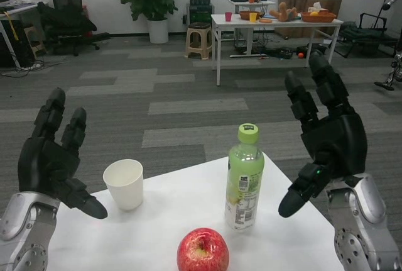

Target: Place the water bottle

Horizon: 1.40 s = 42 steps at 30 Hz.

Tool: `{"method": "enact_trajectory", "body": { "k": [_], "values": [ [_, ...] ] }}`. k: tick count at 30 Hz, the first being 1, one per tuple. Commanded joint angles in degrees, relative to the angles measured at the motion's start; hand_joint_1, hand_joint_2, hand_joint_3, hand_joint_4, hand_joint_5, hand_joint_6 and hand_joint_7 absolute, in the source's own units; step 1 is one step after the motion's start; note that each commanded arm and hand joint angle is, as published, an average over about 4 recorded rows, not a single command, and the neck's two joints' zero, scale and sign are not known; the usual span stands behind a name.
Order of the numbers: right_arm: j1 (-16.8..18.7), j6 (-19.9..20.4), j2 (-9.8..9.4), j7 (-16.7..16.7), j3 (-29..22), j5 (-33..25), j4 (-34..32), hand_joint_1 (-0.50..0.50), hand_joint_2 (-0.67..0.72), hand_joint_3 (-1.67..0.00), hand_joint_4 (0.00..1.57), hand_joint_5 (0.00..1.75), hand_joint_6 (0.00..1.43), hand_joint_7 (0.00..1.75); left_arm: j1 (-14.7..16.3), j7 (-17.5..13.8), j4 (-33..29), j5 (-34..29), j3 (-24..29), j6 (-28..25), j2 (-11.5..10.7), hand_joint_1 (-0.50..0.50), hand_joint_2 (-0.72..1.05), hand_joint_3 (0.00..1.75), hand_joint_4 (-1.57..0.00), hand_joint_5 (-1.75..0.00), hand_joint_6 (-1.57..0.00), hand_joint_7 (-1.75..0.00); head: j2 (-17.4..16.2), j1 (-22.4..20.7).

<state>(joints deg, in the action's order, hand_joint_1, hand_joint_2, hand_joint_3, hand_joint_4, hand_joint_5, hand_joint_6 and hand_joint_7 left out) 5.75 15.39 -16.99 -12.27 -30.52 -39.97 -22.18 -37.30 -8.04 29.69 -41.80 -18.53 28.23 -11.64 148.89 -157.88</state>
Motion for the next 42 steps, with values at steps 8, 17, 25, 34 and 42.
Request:
{"method": "enact_trajectory", "body": {
  "k": [8,17,25,34,42],
  "values": [
    [0.14,1.77,0.36,-0.02,2.17,-0.99,0.08,-0.46,0.39,0.00,0.00,0.00,0.00,0.00,0.76,-0.14,-0.77,0.22,1.31,0.16,0.28,-0.50,-0.64,0.09,0.00,0.00,0.00,0.00,-0.19,1.02],
    [0.09,2.50,1.43,0.31,2.87,-0.68,-0.14,-0.46,0.34,0.00,0.00,0.00,0.00,0.00,0.03,-0.14,-0.77,-0.70,1.70,0.07,-1.32,-0.50,-0.64,0.09,0.00,0.00,0.00,0.00,-1.45,0.73],
    [-2.33,13.90,7.74,4.95,4.63,0.99,5.75,-0.46,0.11,0.00,0.00,0.00,0.00,0.02,-1.40,0.41,-0.51,-7.05,-0.21,-0.28,-6.90,-0.50,-0.59,0.09,0.00,0.00,0.00,0.00,-1.36,3.19],
    [-2.26,30.97,8.64,14.35,6.81,1.52,15.81,-0.43,0.15,0.00,0.05,0.00,0.00,0.14,3.48,1.91,-3.41,-9.80,1.46,-0.28,-7.45,-0.50,-0.46,0.09,0.00,0.00,0.00,0.00,-0.67,2.15],
    [-0.98,29.22,4.27,14.29,7.20,-0.88,13.22,-0.46,0.15,-0.04,0.00,0.00,0.00,0.14,4.21,1.51,-4.92,-5.82,3.29,-0.28,-3.96,-0.50,-0.50,0.09,0.00,0.00,0.00,0.00,-1.10,2.42]
  ]
}}
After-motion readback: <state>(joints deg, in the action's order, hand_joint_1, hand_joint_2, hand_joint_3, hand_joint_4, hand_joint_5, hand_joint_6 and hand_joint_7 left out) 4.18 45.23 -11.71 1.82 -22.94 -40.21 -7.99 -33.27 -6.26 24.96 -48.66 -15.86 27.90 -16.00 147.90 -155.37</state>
